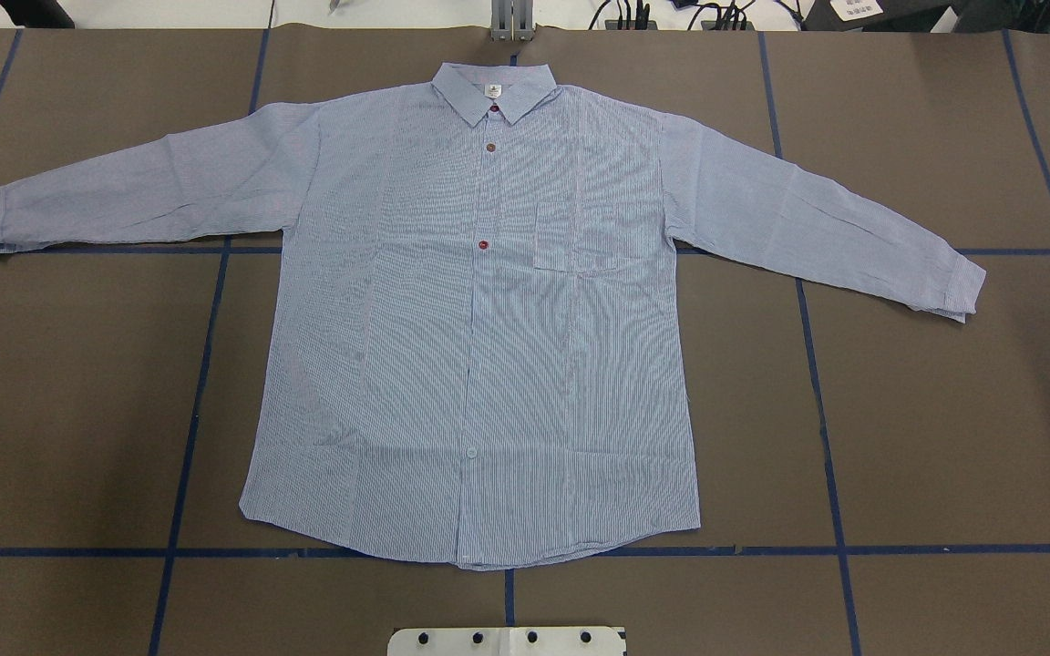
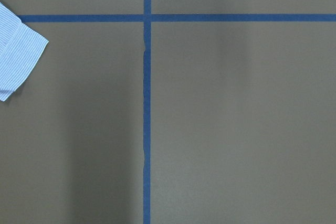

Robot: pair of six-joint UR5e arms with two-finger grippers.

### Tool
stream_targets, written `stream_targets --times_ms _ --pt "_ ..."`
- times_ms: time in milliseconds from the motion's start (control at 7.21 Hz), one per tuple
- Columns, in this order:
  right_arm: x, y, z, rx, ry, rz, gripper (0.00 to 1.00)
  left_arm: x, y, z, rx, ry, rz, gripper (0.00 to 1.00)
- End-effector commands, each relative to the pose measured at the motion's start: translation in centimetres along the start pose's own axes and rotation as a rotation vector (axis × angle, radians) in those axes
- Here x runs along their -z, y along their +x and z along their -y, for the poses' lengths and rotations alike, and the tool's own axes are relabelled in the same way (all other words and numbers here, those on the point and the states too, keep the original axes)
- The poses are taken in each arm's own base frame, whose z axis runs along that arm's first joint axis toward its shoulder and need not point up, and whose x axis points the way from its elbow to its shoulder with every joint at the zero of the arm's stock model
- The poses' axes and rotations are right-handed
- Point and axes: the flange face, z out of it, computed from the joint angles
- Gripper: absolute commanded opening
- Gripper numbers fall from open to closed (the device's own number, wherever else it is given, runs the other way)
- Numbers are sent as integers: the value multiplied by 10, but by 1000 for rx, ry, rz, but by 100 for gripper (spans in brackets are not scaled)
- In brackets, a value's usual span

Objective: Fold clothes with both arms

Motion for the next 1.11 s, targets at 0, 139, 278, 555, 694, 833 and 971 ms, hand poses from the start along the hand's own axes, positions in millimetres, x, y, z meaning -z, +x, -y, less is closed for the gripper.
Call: stream_targets --times_ms 0,139,278,555,694,833,971 --pt "2 -2 1 4 5 0 100 7 6 5 -43 44 7 100" --pt "12 -12 5 35 37 -2 100 10 8 6 -55 55 9 100" --pt "19 -18 10 92 96 -5 100 21 19 11 -112 109 21 100" --pt "34 -33 19 218 230 -13 100 33 25 14 -224 214 98 100" --pt "39 -37 21 265 283 -16 100 42 33 18 -303 293 109 100" --pt "43 -40 28 290 308 -21 100 50 40 27 -353 353 115 100" --pt "44 -42 27 218 314 -6 100 63 50 38 -409 414 135 100"
